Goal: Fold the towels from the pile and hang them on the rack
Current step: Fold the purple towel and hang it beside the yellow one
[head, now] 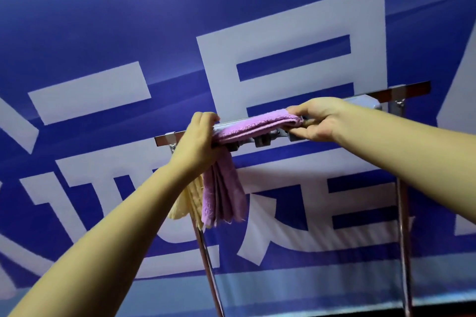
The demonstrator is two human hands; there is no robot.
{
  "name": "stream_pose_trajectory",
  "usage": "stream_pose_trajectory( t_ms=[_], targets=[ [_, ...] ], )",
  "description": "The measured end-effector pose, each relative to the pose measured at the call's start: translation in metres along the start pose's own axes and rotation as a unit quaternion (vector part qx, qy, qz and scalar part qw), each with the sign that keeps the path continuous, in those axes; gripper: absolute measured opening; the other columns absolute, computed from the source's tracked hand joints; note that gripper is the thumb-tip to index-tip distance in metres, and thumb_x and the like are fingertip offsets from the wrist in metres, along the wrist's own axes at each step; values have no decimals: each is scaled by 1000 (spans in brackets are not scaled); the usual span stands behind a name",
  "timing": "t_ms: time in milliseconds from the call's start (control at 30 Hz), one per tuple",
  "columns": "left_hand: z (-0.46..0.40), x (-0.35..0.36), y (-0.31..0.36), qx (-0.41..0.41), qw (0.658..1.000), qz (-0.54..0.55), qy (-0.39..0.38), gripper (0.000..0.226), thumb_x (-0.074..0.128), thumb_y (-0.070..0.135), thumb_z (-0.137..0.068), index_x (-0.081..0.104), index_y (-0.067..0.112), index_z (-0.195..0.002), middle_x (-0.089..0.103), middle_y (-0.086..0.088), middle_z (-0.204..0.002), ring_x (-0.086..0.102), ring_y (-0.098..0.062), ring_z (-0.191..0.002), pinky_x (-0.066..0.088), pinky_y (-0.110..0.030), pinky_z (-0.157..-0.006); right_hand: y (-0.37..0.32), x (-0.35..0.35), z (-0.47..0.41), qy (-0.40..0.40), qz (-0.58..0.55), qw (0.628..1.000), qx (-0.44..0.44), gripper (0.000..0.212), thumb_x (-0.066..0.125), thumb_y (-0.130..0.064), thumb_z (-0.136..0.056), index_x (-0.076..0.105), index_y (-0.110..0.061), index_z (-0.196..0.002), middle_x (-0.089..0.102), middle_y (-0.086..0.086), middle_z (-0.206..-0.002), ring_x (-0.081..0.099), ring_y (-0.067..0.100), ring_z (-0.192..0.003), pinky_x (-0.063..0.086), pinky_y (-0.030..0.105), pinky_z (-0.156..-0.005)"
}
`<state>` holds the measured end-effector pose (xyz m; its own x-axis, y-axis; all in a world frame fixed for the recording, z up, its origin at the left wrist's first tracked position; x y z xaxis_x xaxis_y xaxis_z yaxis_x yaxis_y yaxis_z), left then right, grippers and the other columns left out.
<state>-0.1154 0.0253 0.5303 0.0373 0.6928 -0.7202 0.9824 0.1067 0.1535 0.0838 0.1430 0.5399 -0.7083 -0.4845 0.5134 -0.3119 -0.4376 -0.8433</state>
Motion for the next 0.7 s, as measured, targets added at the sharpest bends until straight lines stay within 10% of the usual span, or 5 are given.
stream_pose_trajectory(
  t_ms=[200,400,700],
  targets=[
    [2,-18,6,40,978,-181,98,16,61,9,-82,57,5,-97,58,-14,-89,55,-35,-75,32,-34,-57,29,-8,8,-28,11,1000,-4,14,45,9,-91,56,5,-99,60,21,-118,57,26,-115,46,40,-98],
    [2,-16,10,87,972,-198,96,30,42,22,-79,59,5,-97,65,-15,-82,60,-37,-61,42,-35,-48,66,-14,3,-37,-10,999,34,17,45,9,-91,53,-2,-82,56,16,-86,56,20,-75,45,45,-88],
    [8,-6,9,24,994,-74,79,28,57,4,-83,65,7,-110,61,-8,-111,59,-27,-100,45,-32,-78,121,-11,-22,-36,-48,997,47,30,41,18,-86,49,-11,-84,56,13,-82,55,22,-70,46,44,-81]
  ],
)
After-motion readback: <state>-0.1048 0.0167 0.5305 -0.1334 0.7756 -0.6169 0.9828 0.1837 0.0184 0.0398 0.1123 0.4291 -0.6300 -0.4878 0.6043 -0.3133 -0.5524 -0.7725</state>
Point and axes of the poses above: each hand's wrist, its own z-axis away from the middle knuckle, its own x-axis out of the palm, y = z × x, the point moved 3 cm from there along -z, towards the middle knuckle
